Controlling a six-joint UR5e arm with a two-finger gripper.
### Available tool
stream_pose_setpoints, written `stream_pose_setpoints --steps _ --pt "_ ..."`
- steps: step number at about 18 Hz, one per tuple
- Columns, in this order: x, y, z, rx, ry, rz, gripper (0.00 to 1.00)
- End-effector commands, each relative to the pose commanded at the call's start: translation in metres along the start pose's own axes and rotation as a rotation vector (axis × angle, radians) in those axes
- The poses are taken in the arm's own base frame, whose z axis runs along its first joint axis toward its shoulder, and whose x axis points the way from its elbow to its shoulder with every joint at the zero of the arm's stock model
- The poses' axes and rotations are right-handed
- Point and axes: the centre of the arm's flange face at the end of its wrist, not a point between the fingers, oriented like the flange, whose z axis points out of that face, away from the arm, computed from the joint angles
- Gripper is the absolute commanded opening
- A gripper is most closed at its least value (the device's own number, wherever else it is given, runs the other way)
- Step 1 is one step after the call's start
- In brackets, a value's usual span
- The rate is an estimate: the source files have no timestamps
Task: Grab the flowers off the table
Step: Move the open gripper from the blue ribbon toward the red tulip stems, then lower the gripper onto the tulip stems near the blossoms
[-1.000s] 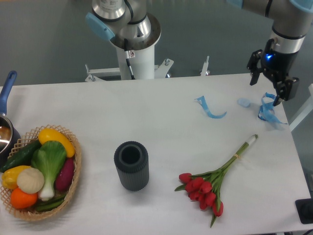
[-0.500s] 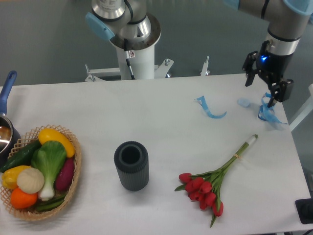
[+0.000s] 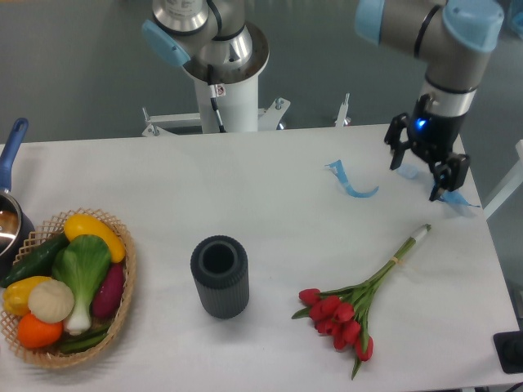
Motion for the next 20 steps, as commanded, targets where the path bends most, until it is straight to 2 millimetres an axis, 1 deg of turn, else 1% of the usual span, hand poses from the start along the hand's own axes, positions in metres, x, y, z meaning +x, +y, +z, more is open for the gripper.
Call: stream_pose_setpoints --steps 2,4,5,6,8,9,11,12,17,20 --pt "-0.013 -0.016 0.016 0.001 0.013 -0.062 1.0" --pt "-0.027 -0.02 0.029 -0.019 0.019 -0.104 1.0" --pt "-0.031 -0.024 0.037 -0.035 0.03 -0.096 1.0" --pt "-0.035 -0.026 0.05 -0.036 0.045 -0.096 1.0" --pt "-0.036 -0.026 0.056 -0.032 0.053 -0.093 1.0" --pt "-0.034 -0.026 0.068 -0.028 0.072 -0.093 1.0" --pt "-0.036 -0.042 0.089 -0.024 0.045 -0.08 1.0" --pt "-0.037 -0.044 0.096 -0.026 0.031 -0.106 1.0" --pt "-0.035 -0.037 0.124 -0.03 0.066 -0.14 1.0" --pt "-0.035 -0.033 0.135 -0.031 0.081 -0.143 1.0"
